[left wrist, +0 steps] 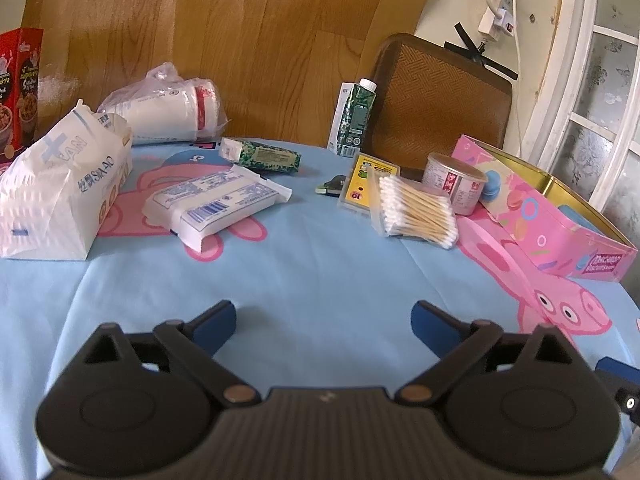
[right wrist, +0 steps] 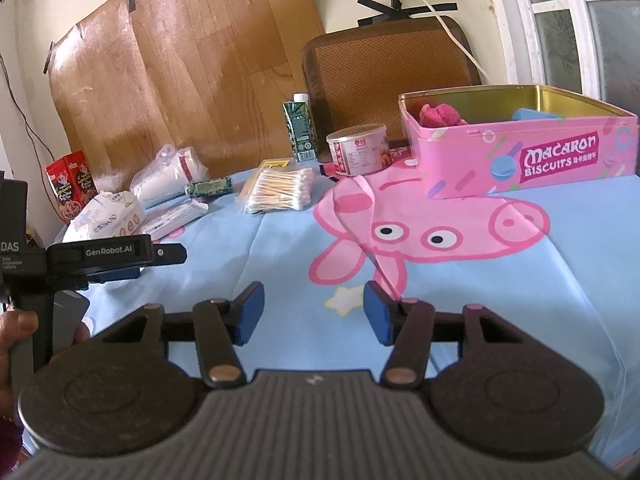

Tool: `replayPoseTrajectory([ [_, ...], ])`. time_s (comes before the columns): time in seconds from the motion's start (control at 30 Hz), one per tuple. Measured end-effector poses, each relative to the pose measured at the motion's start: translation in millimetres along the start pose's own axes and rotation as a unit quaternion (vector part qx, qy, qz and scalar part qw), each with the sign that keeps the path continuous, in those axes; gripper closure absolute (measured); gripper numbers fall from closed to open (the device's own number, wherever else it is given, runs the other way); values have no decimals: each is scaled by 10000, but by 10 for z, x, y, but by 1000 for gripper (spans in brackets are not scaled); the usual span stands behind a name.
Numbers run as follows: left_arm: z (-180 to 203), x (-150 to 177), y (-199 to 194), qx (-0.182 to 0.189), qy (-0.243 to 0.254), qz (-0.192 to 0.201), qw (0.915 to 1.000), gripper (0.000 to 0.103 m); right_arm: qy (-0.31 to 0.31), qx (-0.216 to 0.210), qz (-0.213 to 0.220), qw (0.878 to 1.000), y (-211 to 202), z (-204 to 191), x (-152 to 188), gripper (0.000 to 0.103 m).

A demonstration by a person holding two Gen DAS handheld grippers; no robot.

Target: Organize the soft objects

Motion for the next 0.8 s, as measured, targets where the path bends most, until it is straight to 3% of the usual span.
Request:
replayPoseTrajectory([
  [0.63,-56,12,-29,175,-210,37,9996,1,-123,-6,10,9999,40,-20,-22,48],
  [0.8,-169,15,-105,-86,-572,240,9980,1,-246,-38,38,9997,158,-71,-157,48],
])
Point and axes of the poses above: each gripper's, at about its wrist camera, not at the fingertips, and y roughly the way its jaws point, z to its right, x to its underside, the point moved 4 cm from there along y, roughly the way its jaws point, and after that the axes turned 2 degrees about -z, right-handed, at the moved point
